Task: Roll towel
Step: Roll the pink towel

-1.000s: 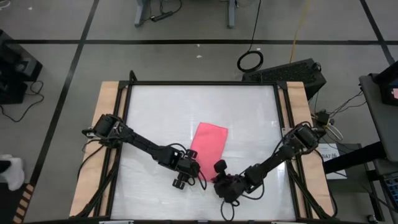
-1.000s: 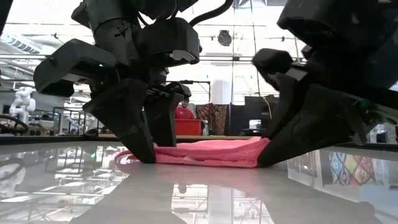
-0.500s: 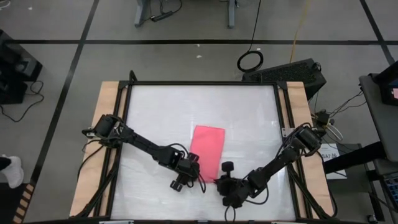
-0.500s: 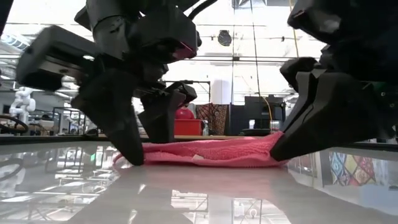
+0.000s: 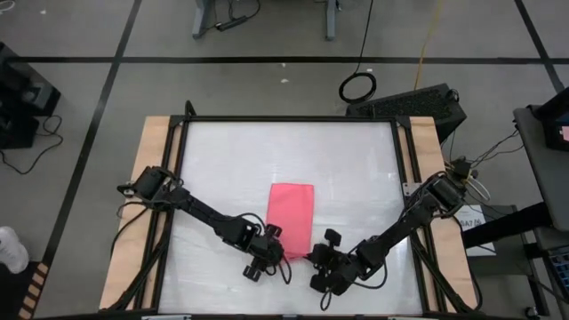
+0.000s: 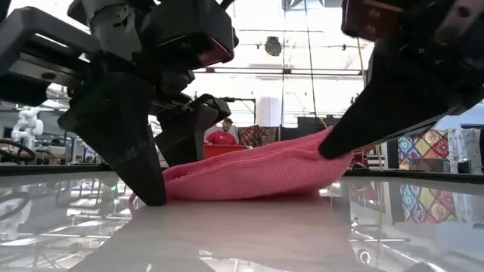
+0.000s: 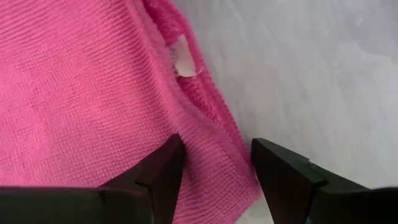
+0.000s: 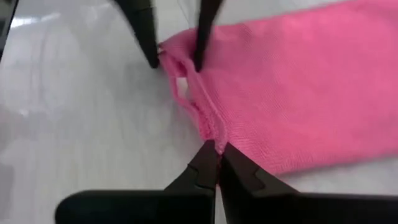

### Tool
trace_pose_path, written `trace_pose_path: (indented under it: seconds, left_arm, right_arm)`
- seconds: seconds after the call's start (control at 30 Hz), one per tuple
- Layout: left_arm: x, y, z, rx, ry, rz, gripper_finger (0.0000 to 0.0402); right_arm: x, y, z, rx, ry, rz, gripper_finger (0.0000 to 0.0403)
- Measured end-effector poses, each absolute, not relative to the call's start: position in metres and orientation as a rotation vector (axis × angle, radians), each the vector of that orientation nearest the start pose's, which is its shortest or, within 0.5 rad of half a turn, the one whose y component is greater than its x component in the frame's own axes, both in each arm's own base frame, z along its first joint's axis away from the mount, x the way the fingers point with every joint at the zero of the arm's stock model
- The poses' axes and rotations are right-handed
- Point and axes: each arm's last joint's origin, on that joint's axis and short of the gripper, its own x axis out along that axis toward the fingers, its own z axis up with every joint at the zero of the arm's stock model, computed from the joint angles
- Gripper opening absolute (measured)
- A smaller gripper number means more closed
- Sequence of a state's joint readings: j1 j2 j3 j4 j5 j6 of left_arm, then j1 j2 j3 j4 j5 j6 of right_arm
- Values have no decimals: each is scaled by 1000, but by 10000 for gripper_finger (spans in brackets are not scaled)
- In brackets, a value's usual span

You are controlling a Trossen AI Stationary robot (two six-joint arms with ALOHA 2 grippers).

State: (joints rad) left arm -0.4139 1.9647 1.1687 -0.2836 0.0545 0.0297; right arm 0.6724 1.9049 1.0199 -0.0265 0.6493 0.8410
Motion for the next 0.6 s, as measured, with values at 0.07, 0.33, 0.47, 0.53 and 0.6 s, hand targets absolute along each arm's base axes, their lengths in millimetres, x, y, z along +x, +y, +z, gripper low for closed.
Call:
trace_pose_path:
  seconds: [0.07, 0.33, 0.47, 0.53, 0.6]
  left_arm:
    - [348, -158, 127, 214, 1063, -413, 198]
    - [343, -174, 122, 137, 1051, -207, 198]
    - [337, -183, 124, 90, 1039, -134, 181]
    - [334, -187, 124, 82, 1046, -119, 156]
    - [332, -189, 123, 77, 1057, -113, 121]
  right_arm:
    - [297, 210, 129, 329, 668, -297, 0]
    - [300, 205, 126, 558, 756, -302, 0]
    - [301, 206, 126, 631, 791, -283, 0]
    - [300, 207, 126, 663, 815, -266, 0]
    - [300, 208, 126, 680, 828, -249, 0]
